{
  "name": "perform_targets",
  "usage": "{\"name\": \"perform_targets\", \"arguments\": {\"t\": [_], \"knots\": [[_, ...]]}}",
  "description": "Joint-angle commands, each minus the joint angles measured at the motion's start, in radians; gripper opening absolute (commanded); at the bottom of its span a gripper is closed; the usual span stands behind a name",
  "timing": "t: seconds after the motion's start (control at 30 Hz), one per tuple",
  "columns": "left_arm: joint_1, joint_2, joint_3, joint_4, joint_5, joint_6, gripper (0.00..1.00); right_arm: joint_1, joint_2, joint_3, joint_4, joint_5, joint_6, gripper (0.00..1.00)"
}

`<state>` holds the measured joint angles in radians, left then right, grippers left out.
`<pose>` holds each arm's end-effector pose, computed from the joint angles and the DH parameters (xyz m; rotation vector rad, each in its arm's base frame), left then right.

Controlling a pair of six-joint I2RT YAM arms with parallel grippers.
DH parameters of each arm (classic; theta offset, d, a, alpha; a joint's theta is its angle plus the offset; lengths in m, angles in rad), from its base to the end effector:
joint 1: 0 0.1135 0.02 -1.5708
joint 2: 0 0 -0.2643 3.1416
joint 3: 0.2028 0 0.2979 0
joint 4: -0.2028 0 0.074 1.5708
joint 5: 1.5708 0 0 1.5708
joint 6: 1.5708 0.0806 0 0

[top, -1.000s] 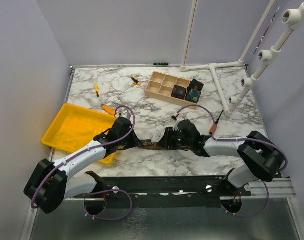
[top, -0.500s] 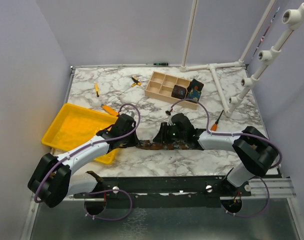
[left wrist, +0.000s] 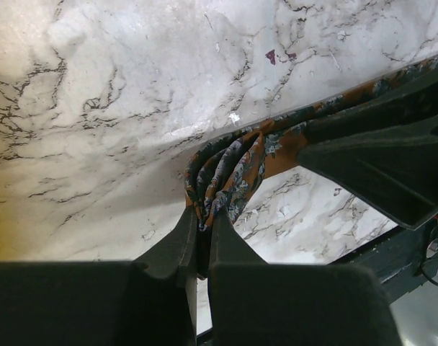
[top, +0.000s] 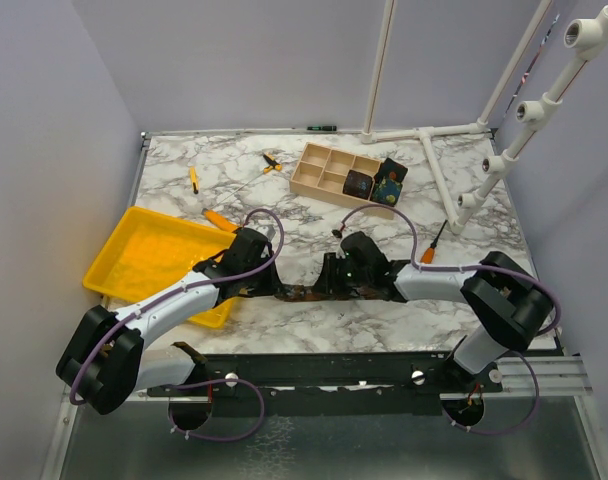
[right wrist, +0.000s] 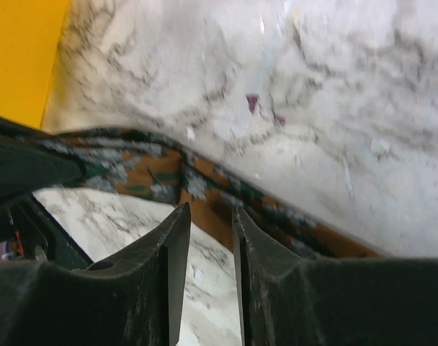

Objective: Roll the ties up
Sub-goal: Roll the tie at the center of the board.

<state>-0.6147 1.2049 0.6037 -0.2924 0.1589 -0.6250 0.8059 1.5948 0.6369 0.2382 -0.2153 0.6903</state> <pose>0.2347 -0.1813 0.1250 0.0593 2.5925 -0.6983 0.2356 0.2703 0.0729 -0.2651 2.4746 0.9633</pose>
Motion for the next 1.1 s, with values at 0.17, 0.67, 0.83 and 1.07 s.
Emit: {"name": "perform_targets", "arguments": {"t": [0.17,0.67,0.83,1.07], "knots": [[0.0,-0.007,-0.016,0.017,0.023,0.011,0.0,0.002,0.188,0.339,-0.236,0.101,-0.112,0.27],[-0.001,0.002,-0.015,0.008,0.003,0.015,0.0,0.047,0.208,0.298,-0.215,-0.053,-0.212,0.12],[0.0,0.006,-0.014,0.008,0.001,0.016,0.0,0.049,0.179,0.261,-0.216,-0.05,-0.245,0.07],[-0.001,0.0,-0.017,0.007,-0.001,0.015,0.0,0.047,0.103,0.26,-0.262,0.113,-0.168,0.11]]}}
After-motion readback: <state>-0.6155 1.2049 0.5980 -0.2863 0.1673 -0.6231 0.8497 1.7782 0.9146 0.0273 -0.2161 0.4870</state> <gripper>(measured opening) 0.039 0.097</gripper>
